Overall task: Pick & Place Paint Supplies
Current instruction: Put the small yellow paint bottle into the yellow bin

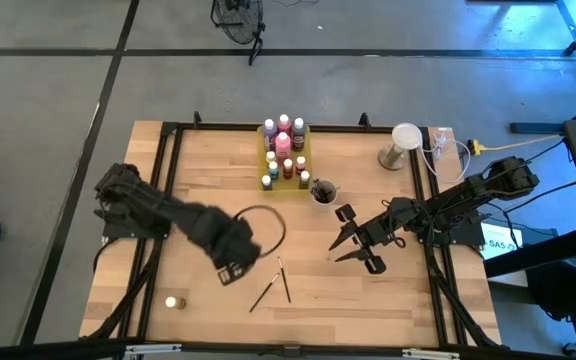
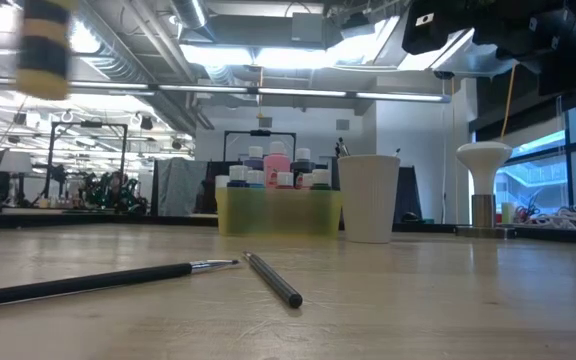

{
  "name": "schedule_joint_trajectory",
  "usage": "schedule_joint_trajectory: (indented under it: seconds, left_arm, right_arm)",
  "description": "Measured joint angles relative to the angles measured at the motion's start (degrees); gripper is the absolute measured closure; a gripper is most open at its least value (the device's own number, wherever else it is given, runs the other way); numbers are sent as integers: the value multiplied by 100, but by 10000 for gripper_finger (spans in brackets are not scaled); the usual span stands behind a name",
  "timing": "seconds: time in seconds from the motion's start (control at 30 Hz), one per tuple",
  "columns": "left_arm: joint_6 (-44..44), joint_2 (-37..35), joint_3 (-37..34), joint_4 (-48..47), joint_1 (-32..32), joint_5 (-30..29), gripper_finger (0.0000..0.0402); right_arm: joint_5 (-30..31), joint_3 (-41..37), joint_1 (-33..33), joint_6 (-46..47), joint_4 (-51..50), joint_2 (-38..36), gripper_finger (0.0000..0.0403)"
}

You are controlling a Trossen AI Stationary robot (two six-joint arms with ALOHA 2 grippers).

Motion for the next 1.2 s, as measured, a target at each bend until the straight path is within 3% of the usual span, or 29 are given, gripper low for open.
schedule_joint_trajectory:
  seconds: [0.2, 0.37, 0.47, 0.77, 1.2]
  left_arm:
    - [1188, -9, 350, 20, 934, -129, 287]
    - [2154, -7, 359, 45, 1750, -306, 287]
    - [2788, -7, 359, 360, 2168, -325, 287]
    - [4125, 194, 467, 749, 3174, 192, 287]
    - [5888, 2133, 3470, 18, 3687, 136, 287]
  right_arm:
    - [-23, 0, 56, 82, -15, 0, 259]
    - [-731, 0, 310, -67, -3, -2, 263]
    - [-767, 0, 493, -186, 35, 0, 273]
    - [-766, -1, 717, -247, -62, 0, 290]
    - [-820, -2, 752, -243, -273, 0, 290]
